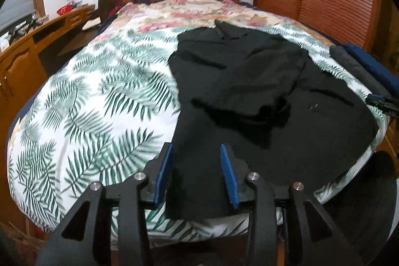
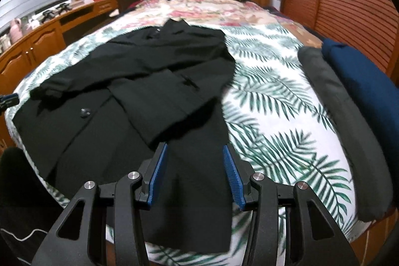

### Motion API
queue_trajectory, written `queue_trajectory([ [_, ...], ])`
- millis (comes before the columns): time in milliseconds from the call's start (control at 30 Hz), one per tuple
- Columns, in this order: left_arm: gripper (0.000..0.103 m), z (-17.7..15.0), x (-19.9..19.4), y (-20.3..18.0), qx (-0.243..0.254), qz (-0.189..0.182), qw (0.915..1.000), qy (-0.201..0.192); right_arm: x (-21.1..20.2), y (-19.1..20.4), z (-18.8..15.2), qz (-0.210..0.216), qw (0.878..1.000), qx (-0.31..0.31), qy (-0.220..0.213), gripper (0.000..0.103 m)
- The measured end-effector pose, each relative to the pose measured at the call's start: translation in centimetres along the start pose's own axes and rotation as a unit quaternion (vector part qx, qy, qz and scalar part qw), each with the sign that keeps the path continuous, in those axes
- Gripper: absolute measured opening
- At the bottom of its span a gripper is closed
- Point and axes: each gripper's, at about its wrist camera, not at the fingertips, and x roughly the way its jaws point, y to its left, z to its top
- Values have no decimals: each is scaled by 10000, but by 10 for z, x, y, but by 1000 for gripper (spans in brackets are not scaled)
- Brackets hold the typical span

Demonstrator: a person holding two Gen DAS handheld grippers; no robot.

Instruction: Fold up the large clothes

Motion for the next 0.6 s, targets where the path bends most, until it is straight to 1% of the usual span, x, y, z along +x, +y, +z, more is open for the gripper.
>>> queue_trajectory([
  [200, 38, -15, 15, 9, -36, 51, 9997, 257, 6, -9, -9, -35, 9997, 18, 241, 46],
  [267, 38, -19, 21, 13, -101, 9, 9994, 336, 9, -10, -11, -35, 9994, -10, 350, 46],
  [367, 40, -21, 23, 17, -168, -52, 9993, 333, 11, -9, -16, -36, 9988, -65, 491, 46],
  [433, 41, -20, 24, 17, -163, -27, 9993, 328, 12, -11, -20, -45, 9983, -63, 578, 46],
  [533, 49, -20, 29, 20, -171, 61, 9993, 340, 12, -14, -24, -7, 9981, -13, 613, 47],
  [567, 53, -20, 30, 22, -215, 76, 9992, 334, 12, -14, -25, -7, 9981, -5, 613, 47],
  [600, 54, -20, 30, 24, -246, 66, 9991, 334, 13, -13, -24, -14, 9981, -6, 621, 47],
])
